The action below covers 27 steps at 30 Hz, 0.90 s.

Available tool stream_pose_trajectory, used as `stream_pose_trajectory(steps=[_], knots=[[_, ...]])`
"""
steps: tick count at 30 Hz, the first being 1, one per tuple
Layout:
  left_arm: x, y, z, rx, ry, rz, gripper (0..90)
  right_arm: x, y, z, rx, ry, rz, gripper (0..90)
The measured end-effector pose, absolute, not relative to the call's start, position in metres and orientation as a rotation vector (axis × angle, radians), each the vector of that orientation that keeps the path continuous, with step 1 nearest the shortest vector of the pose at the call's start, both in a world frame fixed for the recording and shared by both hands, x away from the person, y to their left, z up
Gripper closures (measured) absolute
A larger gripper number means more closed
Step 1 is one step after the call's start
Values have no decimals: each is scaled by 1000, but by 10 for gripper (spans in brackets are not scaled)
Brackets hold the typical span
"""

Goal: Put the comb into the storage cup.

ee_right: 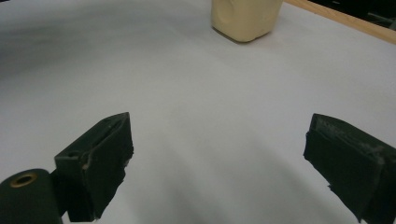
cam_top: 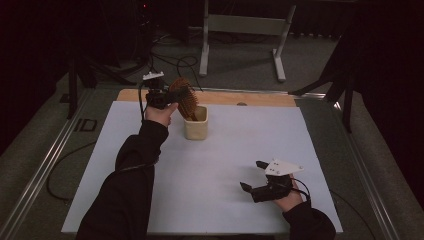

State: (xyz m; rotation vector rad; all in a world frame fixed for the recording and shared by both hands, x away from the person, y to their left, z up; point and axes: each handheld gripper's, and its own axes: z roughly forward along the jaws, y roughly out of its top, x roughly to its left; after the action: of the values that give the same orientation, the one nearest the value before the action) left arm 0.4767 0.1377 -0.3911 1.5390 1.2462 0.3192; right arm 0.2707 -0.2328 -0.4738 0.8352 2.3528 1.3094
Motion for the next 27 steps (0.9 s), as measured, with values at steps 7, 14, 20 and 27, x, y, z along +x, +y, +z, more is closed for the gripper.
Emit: stream_pose_trajectory(steps=[7, 14, 20, 27], knots=[[476, 137, -389, 1579, 1262, 347, 419, 271, -234, -474, 836, 2353, 1312, 78], [471, 140, -387, 1636, 1253, 356, 179, 271, -234, -473, 836, 2347, 1312, 78], [465, 146, -383, 1681, 1191, 349, 71, 271, -234, -473, 841, 2346, 1309, 78], [459, 151, -379, 1698, 1148, 362, 1, 271, -234, -473, 837, 2345, 1312, 78]])
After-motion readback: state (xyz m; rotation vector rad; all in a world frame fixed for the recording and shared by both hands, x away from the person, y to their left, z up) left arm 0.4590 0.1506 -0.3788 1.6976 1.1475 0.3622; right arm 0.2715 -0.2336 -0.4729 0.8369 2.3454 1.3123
